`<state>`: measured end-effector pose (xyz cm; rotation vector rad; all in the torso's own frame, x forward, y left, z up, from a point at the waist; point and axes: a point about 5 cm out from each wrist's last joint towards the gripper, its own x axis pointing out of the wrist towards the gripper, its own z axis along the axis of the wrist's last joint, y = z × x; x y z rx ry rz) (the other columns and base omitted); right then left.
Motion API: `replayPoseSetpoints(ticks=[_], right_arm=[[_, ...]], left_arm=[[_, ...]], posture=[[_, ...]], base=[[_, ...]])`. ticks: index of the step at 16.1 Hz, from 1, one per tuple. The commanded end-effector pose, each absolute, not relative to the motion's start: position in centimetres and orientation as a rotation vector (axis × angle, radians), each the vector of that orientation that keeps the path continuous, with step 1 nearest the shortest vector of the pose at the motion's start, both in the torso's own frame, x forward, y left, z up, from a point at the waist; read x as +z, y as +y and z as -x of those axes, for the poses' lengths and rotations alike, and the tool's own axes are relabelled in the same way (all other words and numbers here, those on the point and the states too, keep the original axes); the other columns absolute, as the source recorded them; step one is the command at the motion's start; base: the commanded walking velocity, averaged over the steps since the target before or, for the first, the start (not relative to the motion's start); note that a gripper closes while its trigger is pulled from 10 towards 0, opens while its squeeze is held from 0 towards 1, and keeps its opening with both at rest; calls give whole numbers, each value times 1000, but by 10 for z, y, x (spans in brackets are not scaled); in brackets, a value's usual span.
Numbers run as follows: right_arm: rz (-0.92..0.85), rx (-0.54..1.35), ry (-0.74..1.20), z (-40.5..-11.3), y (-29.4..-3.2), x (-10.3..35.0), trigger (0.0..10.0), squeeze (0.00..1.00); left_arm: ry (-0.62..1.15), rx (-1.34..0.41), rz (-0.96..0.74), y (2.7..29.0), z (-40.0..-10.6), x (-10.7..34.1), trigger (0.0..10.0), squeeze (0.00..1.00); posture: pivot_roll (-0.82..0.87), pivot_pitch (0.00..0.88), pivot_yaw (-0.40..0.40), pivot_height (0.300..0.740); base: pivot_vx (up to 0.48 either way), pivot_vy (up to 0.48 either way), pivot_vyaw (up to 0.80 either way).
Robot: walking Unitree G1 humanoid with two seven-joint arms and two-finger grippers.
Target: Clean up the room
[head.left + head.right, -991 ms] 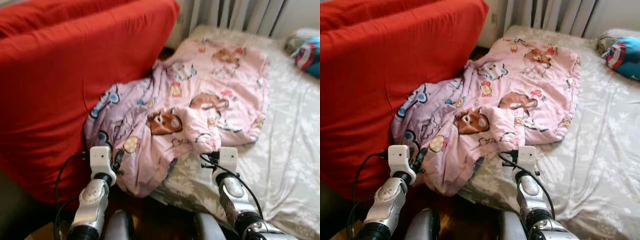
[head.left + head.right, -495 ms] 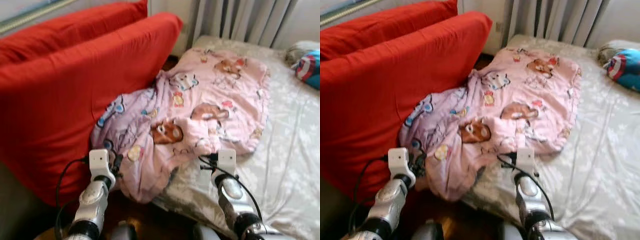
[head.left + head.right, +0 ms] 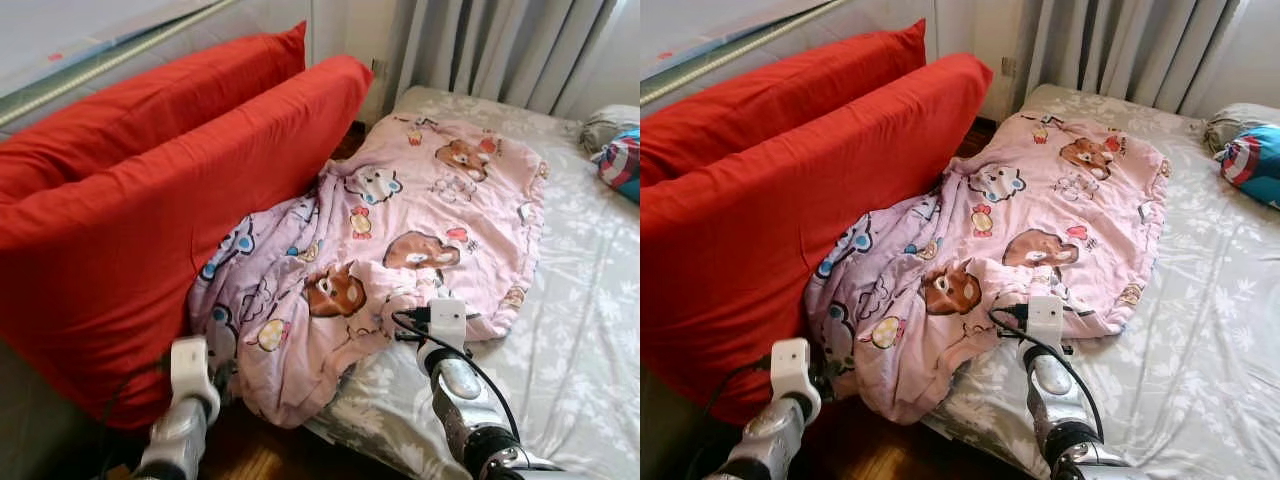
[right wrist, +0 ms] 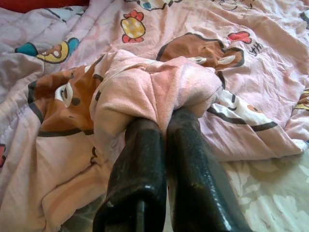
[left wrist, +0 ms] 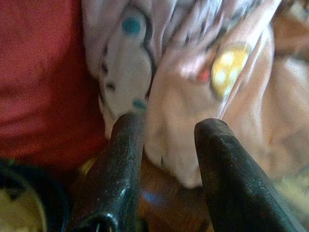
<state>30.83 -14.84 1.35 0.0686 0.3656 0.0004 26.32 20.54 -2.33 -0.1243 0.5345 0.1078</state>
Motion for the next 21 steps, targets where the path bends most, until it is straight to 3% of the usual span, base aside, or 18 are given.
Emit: replayPoseSetpoints(ticks=[1,2,7,21], right_arm=[[-91,3,348,-308,-147,14,10000,0],[-85,2,352,-308,-147,14,10000,0],[-79,12,349,-308,-144,15,10000,0],[-66,29,349,-305,-136,12,10000,0]], left_arm=[[599,129,111,210,-251,-34,10000,0],[616,218,198,218,-244,-38,10000,0],[711,266,166,226,-218,-55,10000,0],[846,244,138,219,-180,-78,10000,0]], posture=[[-10,56,-34,740],[-8,55,-37,740],[-5,53,-38,740],[-12,32,-25,740]], base=[[0,0,0],[0,0,0],[0,0,0],[0,0,0]])
